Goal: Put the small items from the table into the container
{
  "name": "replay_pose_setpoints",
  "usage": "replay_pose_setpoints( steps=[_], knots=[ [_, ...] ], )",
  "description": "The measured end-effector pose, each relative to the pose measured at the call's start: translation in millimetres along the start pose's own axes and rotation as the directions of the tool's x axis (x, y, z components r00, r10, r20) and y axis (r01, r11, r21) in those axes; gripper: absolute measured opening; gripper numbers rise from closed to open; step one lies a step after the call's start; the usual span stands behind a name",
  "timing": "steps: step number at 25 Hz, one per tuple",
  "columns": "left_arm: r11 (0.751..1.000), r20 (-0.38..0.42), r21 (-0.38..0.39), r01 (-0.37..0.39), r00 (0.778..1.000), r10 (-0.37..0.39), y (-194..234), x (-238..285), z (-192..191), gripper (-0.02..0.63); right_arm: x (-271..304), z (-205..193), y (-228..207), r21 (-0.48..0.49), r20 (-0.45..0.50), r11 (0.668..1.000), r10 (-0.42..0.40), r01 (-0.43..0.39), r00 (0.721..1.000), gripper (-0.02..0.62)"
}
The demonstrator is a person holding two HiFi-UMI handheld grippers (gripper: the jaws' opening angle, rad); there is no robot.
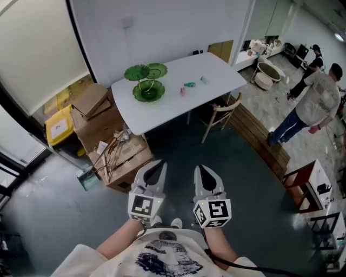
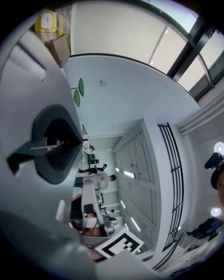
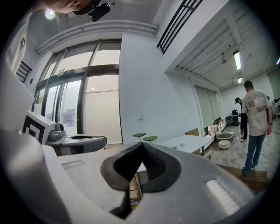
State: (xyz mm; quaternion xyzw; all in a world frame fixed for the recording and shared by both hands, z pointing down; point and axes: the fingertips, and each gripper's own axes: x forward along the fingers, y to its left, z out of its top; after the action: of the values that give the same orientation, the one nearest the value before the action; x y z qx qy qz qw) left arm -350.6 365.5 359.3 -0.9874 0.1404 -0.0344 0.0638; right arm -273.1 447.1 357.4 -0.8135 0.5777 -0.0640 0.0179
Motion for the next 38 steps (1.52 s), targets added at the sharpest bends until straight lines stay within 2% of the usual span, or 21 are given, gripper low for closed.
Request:
replay_pose_setpoints(
  steps=[5,9,24,29,32,35,38],
  knots=[
    [0.999,-0.014,-0.039,-0.003,1.0,0.003,-12.6,9.3,2.4,-0.009,-3.5,0.5,-12.7,0.005,0.013,1.0,0.0,0.0,1.0,-0.002],
    [1.0,-0.013,0.004,0.011,1.0,-0.011,-20.2,12.8,-3.3,-0.009,-6.4,-0.8,-17.6,0.009,0.015,1.0,0.011,-0.011,1.0,-0.002],
    [1.0,-0.008,0.012,0.003,1.0,-0.003,-56.6,33.5,3.9,-0.009,-28.2,-0.7,-55.3,0.017,0.028,1.0,0.017,-0.017,0.999,-0.002],
    [0.999,0.008,0.022,0.037,0.999,-0.037,-70.7,43.9,10.9,-0.011,-30.8,4.1,-71.2,0.039,0.048,0.999,0.006,-0.007,0.999,-0.002],
    [0.999,0.01,0.001,0.033,0.999,-0.033,-72.0,50.3,13.7,-0.011,-26.8,4.1,-76.6,0.045,0.052,0.999,0.003,-0.006,0.999,-0.003],
    [0.999,0.01,0.027,0.031,0.999,-0.031,-67.2,58.7,10.7,-0.011,-20.1,3.6,-79.0,0.028,0.042,1.0,0.01,-0.011,0.999,-0.002],
    [0.999,0.0,0.021,0.024,1.0,-0.024,-59.2,68.2,5.3,-0.011,-9.1,0.3,-81.2,0.015,0.025,1.0,0.017,-0.018,1.0,-0.002]
  ],
)
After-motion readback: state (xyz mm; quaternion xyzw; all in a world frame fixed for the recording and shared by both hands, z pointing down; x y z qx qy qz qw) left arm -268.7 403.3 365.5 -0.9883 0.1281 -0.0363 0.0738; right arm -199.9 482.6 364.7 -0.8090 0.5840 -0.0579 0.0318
